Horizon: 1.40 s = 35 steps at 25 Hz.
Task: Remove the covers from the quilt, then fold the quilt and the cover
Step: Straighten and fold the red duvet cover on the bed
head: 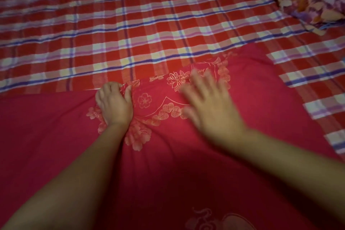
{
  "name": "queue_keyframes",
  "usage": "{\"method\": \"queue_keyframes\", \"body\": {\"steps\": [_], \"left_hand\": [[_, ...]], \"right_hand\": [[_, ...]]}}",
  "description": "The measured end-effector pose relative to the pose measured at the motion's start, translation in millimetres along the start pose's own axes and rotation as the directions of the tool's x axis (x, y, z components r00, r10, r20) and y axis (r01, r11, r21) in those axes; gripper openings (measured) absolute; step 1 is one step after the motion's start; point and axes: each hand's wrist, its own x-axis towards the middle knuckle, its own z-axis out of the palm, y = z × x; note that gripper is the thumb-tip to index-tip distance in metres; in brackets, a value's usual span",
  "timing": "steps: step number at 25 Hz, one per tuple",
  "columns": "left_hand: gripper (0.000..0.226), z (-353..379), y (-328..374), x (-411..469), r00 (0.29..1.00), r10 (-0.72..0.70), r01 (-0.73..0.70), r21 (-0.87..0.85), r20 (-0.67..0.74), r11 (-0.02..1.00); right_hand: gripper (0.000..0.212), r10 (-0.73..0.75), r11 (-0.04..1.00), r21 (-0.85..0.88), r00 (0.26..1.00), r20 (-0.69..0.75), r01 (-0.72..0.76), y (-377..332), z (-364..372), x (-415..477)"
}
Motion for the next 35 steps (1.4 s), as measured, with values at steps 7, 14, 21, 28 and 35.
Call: {"method": "queue_keyframes", "body": {"steps": [7, 14, 21, 28, 35], "left_hand": [[0.041, -5, 1, 3, 0.999, -0.045, 0.044, -0.158, 0.001, 0.986], [0.060, -27, 5, 1, 0.992, 0.030, -0.002, -0.230, 0.121, 0.973], [0.067, -130, -49, -195, 0.915, 0.034, -0.110, 0.168, 0.403, 0.980], [0.070, -156, -96, -230, 0.893, 0.019, -0.155, 0.267, 0.450, 0.951], [0.069, -146, -102, -233, 0.921, 0.051, -0.152, 0.237, 0.386, 0.960]], "right_hand": [[0.053, 0.372, 0.927, -0.101, 0.854, 0.363, -0.361, 56, 35, 18], [0.051, 0.541, 0.837, -0.196, 0.717, 0.440, -0.511, 58, 50, 58], [0.051, 0.554, 0.806, -0.140, 0.648, 0.524, -0.576, 46, 19, 60], [0.064, 0.275, 0.942, 0.096, 0.903, 0.329, -0.322, -94, 8, -76], [0.066, 0.306, 0.951, -0.024, 0.926, 0.219, -0.308, -111, 27, -108]]}}
